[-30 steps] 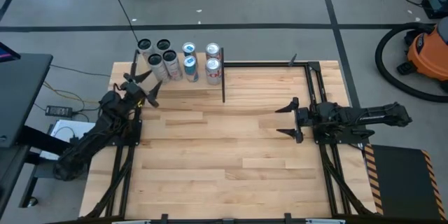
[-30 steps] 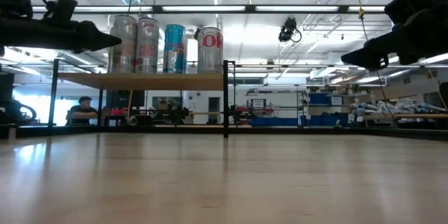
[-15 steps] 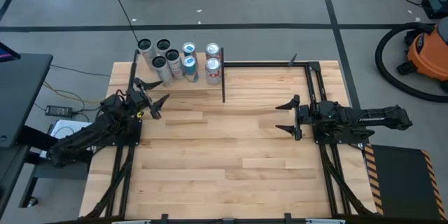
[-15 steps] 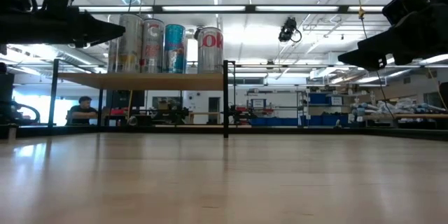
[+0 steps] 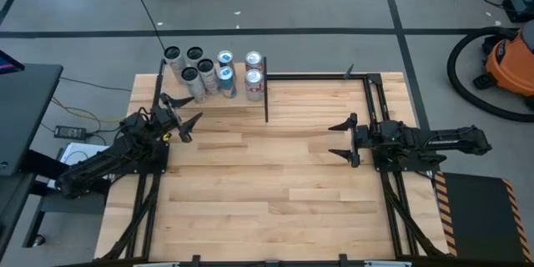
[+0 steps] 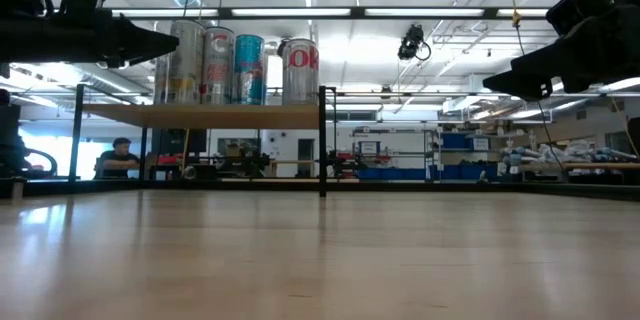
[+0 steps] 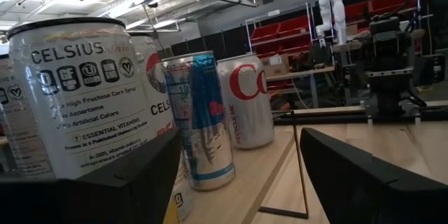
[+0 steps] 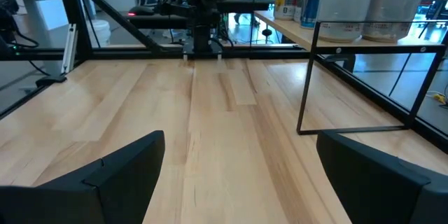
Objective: Place canned beverage on shelf
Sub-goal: Put the white-yellow soda can on the shelf aligned with the other white-yellow soda can
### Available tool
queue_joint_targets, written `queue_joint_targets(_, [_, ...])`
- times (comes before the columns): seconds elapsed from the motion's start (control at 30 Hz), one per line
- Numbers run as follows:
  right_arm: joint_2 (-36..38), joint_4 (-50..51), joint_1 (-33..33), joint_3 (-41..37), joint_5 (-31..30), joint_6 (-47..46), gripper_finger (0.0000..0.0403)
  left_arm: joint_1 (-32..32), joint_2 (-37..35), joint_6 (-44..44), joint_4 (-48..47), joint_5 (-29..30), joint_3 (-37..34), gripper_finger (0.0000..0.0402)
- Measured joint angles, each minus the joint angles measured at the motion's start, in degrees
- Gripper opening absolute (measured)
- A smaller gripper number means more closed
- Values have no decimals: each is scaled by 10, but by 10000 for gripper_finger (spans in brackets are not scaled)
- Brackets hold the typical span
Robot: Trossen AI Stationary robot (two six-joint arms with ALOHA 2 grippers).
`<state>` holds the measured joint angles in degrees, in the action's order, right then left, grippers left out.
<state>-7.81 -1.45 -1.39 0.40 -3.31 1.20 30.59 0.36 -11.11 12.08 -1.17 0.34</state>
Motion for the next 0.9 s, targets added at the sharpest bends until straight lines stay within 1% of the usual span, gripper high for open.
queue_joint_targets(0.47, [0, 0, 0, 0, 0, 0, 383, -22, 0, 0, 0, 1, 0, 297])
queue_joint_targets(0.9, [0, 0, 0, 0, 0, 0, 383, -22, 0, 0, 0, 1, 0, 297])
